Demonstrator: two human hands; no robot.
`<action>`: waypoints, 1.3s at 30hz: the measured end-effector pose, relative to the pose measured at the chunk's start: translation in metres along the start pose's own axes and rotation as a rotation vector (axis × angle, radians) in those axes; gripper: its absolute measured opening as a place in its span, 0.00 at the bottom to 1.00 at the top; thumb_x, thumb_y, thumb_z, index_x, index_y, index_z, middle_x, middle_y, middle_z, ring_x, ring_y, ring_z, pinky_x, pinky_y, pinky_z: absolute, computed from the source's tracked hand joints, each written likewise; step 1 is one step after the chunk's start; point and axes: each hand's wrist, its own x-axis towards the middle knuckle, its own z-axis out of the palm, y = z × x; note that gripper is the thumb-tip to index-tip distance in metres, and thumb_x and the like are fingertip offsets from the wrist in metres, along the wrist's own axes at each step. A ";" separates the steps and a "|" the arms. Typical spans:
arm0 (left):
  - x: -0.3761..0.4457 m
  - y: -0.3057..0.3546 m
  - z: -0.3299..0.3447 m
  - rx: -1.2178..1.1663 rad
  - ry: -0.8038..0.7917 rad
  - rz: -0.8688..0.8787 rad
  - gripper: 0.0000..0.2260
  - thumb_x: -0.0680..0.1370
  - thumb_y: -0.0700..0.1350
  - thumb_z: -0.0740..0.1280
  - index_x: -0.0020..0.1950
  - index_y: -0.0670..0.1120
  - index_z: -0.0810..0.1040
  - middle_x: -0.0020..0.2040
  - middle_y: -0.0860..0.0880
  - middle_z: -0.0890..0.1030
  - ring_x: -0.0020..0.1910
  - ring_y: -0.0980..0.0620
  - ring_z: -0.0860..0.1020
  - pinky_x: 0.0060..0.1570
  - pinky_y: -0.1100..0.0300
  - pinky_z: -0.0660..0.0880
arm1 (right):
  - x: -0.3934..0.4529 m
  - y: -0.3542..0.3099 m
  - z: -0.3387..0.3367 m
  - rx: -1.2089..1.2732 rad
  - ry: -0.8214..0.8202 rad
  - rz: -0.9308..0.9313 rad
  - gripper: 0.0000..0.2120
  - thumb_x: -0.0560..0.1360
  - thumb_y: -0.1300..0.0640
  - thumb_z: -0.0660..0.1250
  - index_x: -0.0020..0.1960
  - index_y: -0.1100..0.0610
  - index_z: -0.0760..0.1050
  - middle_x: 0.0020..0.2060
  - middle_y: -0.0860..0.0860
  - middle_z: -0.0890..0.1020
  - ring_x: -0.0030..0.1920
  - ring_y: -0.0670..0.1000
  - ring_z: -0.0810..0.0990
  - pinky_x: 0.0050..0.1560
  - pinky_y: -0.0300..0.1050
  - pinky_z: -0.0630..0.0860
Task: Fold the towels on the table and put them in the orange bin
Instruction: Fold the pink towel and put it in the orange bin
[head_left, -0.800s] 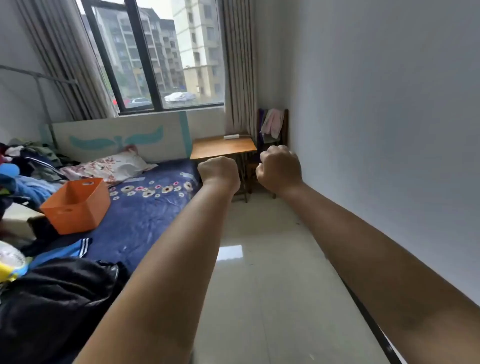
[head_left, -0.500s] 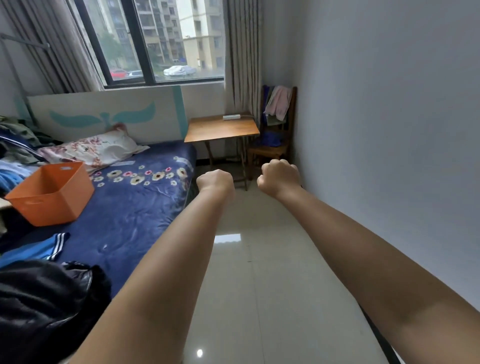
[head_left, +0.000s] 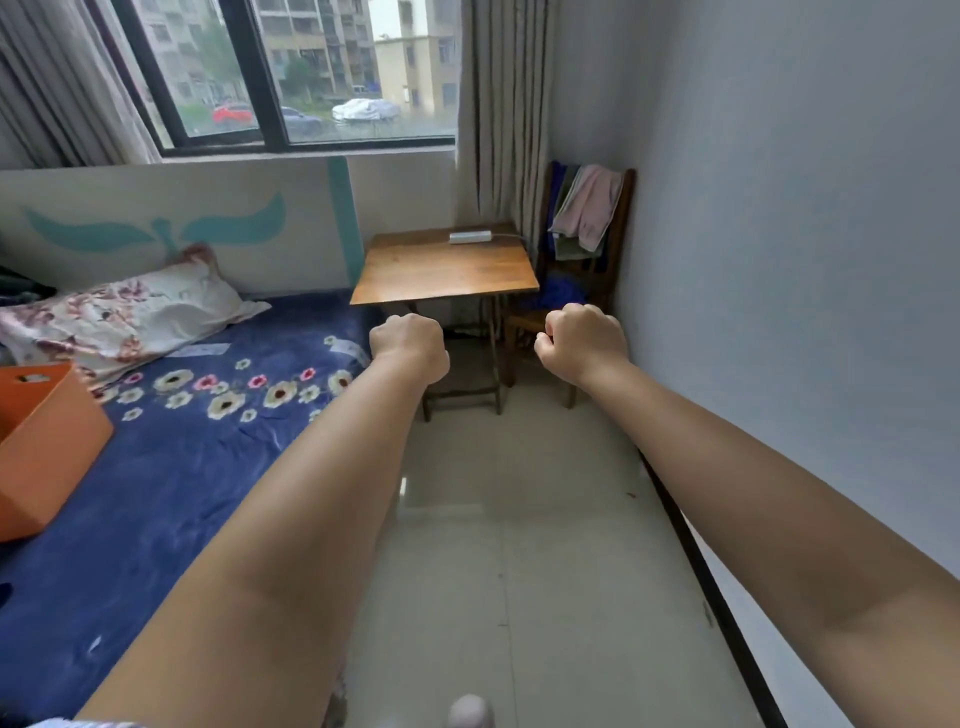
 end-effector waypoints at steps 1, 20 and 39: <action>0.025 -0.002 0.002 -0.004 0.012 0.009 0.12 0.77 0.44 0.59 0.56 0.41 0.76 0.57 0.42 0.77 0.55 0.43 0.74 0.44 0.57 0.67 | 0.021 0.004 0.009 -0.001 0.011 -0.001 0.15 0.77 0.54 0.57 0.53 0.62 0.76 0.52 0.59 0.79 0.53 0.59 0.75 0.50 0.46 0.70; 0.524 0.068 0.075 0.011 -0.066 0.176 0.04 0.75 0.40 0.59 0.41 0.44 0.70 0.39 0.46 0.70 0.38 0.48 0.69 0.30 0.60 0.62 | 0.445 0.166 0.186 0.008 0.012 0.166 0.12 0.75 0.56 0.58 0.48 0.63 0.77 0.48 0.60 0.79 0.50 0.60 0.76 0.44 0.45 0.67; 0.997 0.202 0.104 -0.068 -0.001 0.315 0.12 0.76 0.42 0.60 0.56 0.43 0.77 0.58 0.43 0.78 0.57 0.43 0.74 0.43 0.56 0.67 | 0.834 0.389 0.310 -0.087 0.016 0.350 0.12 0.75 0.57 0.59 0.48 0.64 0.77 0.49 0.61 0.79 0.50 0.60 0.76 0.40 0.42 0.63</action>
